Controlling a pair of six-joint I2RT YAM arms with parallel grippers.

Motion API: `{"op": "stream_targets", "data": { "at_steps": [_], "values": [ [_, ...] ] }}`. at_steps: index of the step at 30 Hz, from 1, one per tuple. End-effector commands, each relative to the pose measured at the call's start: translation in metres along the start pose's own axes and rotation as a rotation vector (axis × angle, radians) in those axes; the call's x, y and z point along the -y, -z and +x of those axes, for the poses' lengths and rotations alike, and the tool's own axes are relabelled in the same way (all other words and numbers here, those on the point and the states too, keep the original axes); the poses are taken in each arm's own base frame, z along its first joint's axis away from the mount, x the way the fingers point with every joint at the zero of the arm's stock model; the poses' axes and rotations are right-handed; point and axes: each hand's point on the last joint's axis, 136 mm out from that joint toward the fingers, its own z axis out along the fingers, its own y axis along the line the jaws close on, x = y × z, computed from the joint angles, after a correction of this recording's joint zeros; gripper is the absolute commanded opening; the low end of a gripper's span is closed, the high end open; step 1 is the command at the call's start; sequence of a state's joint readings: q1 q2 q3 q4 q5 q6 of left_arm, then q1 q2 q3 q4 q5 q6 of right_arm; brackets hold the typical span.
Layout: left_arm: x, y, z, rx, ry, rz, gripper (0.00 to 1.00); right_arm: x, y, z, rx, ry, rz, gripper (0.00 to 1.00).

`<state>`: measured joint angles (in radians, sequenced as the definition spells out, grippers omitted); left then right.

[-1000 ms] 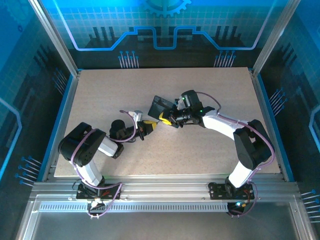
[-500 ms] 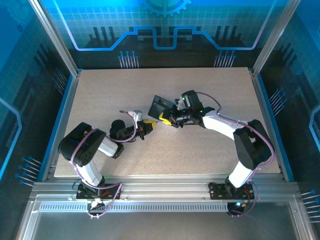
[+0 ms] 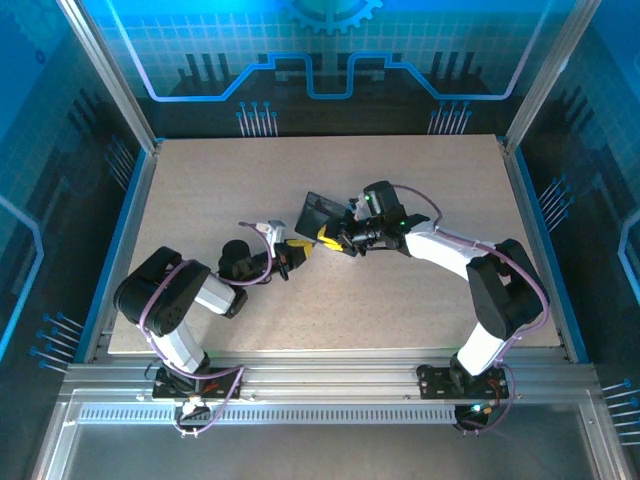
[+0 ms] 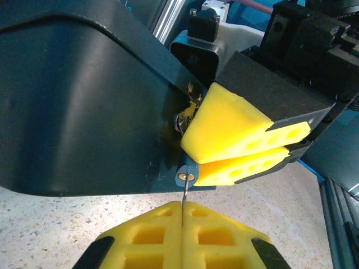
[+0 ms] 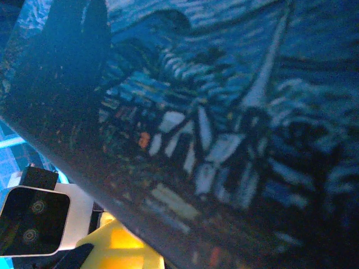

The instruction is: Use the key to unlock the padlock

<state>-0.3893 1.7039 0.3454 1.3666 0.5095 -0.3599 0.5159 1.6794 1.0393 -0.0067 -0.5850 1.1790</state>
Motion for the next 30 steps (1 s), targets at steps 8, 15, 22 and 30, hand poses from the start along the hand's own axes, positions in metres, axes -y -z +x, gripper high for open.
{"op": "stream_targets", "data": {
  "at_steps": [8,15,22,30],
  "values": [
    [0.010,-0.015,-0.008,0.023,-0.067,0.042,0.00,-0.013,0.000,0.013,-0.064,0.001,-0.068,0.00],
    [0.013,-0.030,-0.002,0.013,-0.079,0.051,0.00,-0.015,-0.011,0.021,-0.114,0.010,-0.069,0.00],
    [0.009,-0.036,0.001,0.007,-0.098,0.049,0.00,-0.001,-0.009,0.026,-0.129,0.047,0.002,0.00],
    [0.017,-0.034,0.000,0.004,-0.117,0.078,0.00,0.011,-0.015,0.026,-0.161,0.057,0.030,0.00]
  ]
}}
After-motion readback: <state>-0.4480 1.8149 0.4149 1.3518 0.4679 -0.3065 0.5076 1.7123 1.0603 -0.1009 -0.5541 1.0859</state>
